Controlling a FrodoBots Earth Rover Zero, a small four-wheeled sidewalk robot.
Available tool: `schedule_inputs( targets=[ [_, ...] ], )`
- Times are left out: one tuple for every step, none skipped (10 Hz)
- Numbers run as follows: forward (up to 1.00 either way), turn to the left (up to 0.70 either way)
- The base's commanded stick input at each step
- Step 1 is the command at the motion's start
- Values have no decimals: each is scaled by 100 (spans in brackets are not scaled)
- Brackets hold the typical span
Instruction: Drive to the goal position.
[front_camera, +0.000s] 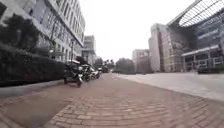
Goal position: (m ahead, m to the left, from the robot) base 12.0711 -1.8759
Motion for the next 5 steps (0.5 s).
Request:
schedule_inputs(
  targets=[
    [45,27],
    [45,27],
    [45,27],
    [45,27],
    [45,27]
  ],
)
